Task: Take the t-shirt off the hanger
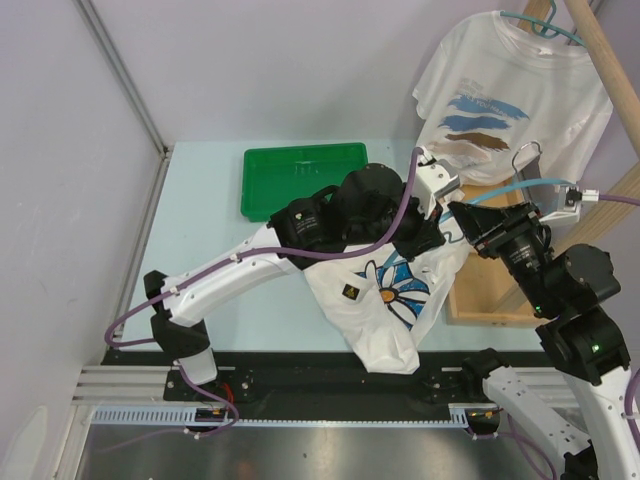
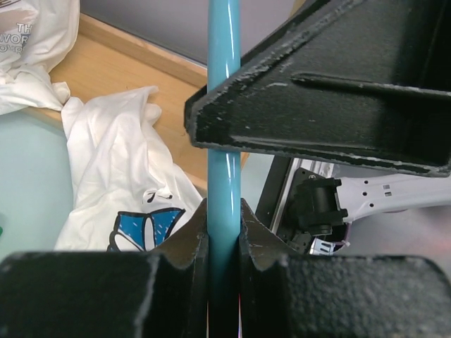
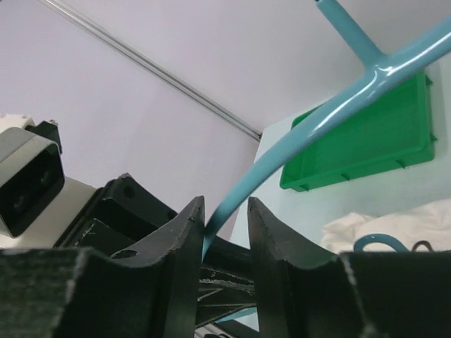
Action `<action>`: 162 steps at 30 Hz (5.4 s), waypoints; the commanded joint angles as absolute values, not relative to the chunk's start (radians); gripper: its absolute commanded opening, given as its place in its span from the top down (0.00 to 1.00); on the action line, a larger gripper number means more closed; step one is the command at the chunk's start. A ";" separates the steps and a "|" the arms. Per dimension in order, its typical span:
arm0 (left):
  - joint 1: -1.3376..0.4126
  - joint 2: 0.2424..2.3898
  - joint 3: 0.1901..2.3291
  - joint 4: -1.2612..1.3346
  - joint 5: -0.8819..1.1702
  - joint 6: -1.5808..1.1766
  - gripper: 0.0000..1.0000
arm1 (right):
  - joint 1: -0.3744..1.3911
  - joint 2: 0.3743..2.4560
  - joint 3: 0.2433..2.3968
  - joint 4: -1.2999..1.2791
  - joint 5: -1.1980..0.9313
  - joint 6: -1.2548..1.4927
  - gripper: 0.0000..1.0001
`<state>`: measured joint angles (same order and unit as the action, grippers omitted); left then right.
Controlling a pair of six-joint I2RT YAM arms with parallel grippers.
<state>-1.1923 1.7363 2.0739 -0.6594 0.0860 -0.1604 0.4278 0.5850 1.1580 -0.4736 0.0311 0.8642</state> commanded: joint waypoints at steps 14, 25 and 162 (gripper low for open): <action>-1.192 1.502 1.751 -0.427 0.038 -0.173 0.37 | 0.426 0.583 1.154 -0.380 0.071 1.051 1.00; -1.186 1.482 1.703 -0.400 0.057 -0.187 0.87 | 0.426 0.551 1.140 -0.367 0.054 1.126 1.00; -0.914 1.781 1.758 -0.382 -0.141 -0.085 1.00 | 0.555 0.302 1.528 -1.149 0.362 0.767 0.00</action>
